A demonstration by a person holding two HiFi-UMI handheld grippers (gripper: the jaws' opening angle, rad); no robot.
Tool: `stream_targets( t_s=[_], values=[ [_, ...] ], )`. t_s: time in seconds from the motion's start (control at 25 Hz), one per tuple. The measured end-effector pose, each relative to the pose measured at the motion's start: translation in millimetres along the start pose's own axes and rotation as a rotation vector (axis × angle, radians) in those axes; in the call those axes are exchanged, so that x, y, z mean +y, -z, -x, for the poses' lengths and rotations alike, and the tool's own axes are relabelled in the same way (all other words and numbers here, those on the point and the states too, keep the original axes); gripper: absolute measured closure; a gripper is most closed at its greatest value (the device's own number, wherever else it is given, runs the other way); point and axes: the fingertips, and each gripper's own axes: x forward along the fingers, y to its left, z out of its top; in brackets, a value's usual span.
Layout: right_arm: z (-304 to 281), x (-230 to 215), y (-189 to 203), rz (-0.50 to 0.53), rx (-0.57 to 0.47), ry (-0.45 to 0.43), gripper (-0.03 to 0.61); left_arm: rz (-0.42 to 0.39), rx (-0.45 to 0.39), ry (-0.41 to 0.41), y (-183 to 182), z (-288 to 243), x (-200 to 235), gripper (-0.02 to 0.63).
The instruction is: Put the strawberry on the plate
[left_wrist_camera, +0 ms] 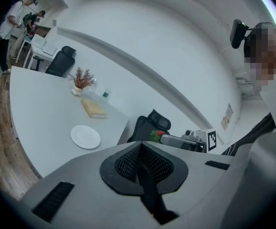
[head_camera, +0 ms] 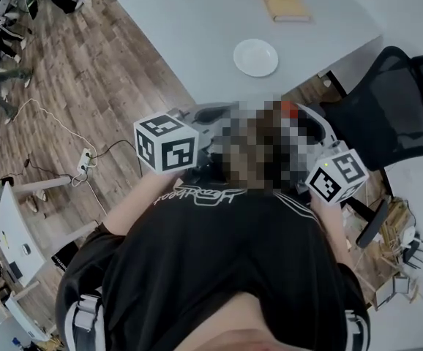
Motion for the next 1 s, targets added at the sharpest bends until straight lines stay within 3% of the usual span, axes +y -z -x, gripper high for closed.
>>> stream_targets(
  t_s=[0.52, 1.0],
  values=[
    [-80.1, -63.9, -38.5, -0.010, 0.014, 0.094, 0.445, 0.019, 0.037, 0.049, -77.1, -39.2, 87.4, 0.607],
    [-132.0, -101.9, -35.5, -0.002, 0.053, 0.148, 0.445, 0.038, 0.112, 0.049, -84.4, -62.0, 147.1, 0.607]
  ],
)
